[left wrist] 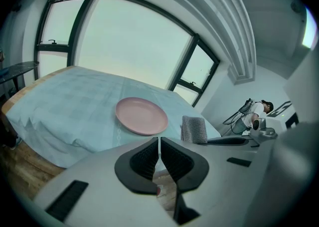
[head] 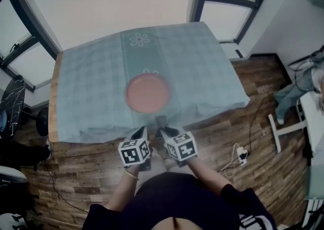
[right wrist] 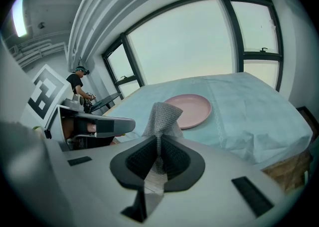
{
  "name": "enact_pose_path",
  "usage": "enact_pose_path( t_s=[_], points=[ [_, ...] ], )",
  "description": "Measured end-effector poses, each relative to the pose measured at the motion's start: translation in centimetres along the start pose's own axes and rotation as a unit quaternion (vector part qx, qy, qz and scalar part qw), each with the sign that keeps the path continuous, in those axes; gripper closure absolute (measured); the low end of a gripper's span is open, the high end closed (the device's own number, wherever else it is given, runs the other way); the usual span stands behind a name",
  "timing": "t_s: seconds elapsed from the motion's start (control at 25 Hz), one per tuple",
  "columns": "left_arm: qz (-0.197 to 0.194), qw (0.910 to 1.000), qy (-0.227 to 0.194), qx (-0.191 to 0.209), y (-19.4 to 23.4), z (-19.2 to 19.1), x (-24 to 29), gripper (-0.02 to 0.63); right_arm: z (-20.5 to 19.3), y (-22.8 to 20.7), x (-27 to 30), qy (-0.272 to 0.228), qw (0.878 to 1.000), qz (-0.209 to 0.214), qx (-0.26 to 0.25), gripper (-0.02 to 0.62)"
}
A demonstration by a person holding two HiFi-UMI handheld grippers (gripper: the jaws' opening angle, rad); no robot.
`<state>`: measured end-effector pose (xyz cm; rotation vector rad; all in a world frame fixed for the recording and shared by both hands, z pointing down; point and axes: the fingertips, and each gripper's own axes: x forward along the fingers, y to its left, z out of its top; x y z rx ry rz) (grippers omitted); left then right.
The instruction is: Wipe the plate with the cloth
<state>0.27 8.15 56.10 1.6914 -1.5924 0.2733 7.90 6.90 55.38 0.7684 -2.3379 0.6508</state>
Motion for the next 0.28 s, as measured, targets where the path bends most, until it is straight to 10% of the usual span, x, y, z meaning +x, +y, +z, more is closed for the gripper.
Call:
enact_pose_path(
  t_s=[0.28],
  points=[
    [-0.002,1.0000,0.000,-0.004,-0.03,-0.59,-0.62,0.577,-0.43,0.64,-0.21,0.003,1.000,0.003,-0.004,0.563]
  ],
)
